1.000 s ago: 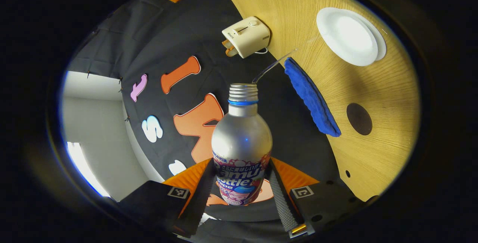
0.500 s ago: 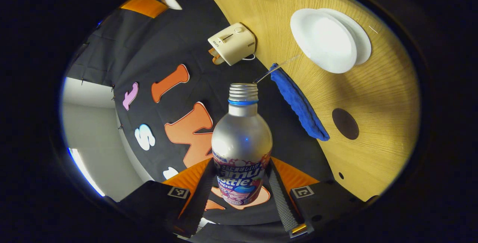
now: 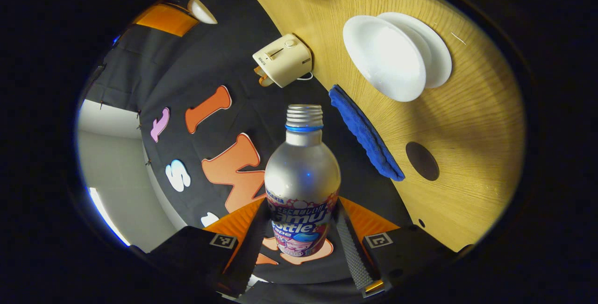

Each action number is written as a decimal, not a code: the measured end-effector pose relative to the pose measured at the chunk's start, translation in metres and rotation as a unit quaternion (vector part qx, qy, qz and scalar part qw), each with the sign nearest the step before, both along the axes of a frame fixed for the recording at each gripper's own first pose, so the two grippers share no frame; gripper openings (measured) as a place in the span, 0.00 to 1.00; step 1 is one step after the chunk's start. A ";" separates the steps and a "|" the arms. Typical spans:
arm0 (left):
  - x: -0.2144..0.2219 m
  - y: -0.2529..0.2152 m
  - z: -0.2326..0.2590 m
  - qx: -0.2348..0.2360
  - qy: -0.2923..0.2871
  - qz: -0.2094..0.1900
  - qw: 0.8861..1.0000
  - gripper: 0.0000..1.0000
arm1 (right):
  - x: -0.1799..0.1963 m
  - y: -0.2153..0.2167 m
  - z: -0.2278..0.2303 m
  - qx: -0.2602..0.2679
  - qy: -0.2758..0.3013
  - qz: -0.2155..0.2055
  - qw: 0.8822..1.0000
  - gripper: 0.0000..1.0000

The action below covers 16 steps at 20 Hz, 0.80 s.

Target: Open the teacup lid with one hand, grasp the water bottle and pour water into the teacup with the other hand; after pouring, place the water bottle on the coaster and then close the teacup lid.

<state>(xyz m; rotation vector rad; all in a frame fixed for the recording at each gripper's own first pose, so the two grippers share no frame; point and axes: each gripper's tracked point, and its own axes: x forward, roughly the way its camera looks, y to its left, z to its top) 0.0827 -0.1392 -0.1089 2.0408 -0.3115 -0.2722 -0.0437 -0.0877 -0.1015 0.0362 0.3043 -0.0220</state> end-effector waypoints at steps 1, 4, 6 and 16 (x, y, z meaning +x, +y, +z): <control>0.001 0.001 0.000 -0.005 0.000 -0.001 1.000 0.82 | 0.000 0.000 0.000 -0.001 0.001 0.001 1.000 0.24; 0.003 0.005 0.006 -0.045 0.004 0.009 0.999 0.80 | 0.000 0.000 0.002 -0.002 0.001 0.004 1.000 0.25; 0.002 0.008 0.019 -0.091 0.005 0.007 0.996 0.80 | 0.001 0.000 0.004 -0.002 0.001 0.006 1.000 0.24; 0.036 0.042 0.093 -0.320 0.032 0.048 0.946 0.83 | 0.000 0.000 0.020 -0.031 -0.002 0.011 0.999 0.25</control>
